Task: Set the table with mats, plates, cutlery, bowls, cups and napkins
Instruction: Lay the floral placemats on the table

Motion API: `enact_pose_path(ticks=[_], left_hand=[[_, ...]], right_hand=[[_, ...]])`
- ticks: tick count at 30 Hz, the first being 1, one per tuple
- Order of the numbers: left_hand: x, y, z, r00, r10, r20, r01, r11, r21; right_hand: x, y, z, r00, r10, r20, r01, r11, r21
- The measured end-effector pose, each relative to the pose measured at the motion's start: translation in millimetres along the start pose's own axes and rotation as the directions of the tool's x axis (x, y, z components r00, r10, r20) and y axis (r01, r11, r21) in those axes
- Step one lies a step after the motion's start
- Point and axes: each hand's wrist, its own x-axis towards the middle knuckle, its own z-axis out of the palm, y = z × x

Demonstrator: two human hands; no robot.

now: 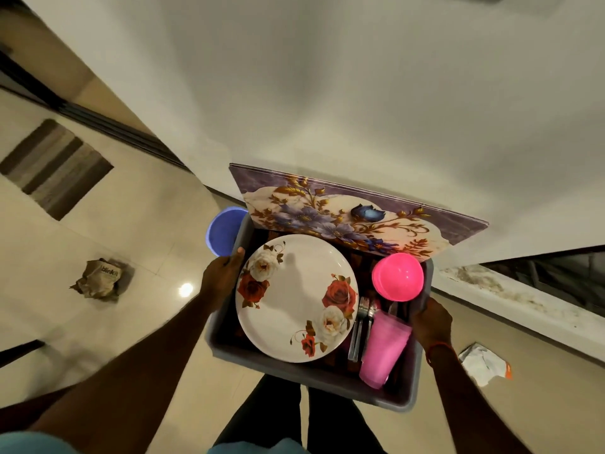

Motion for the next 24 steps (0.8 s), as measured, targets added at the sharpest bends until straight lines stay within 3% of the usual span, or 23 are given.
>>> enact_pose_path(ticks=[8,18,24], left_hand=[[-75,-26,-67,0.975,-0.181,-0.131,0.136,0.946,-0.296],[-140,-123,-140,0.908,-0.33,-0.257,0.15,0.831,-0.535],[-174,-197,-181,0.83,-0.467,-0.307,0.194,0.756,-0.626]], right_hand=[[-12,-72,-20,0.983,-0.18,-0.033,0.179,0.983,-0.038],[-61,-170,0,0.925,-0.333,0.183,0.364,0.914,-0.179],[-127,-234,21,0.845,-0.457,0.277,0.513,0.839,-0.179]])
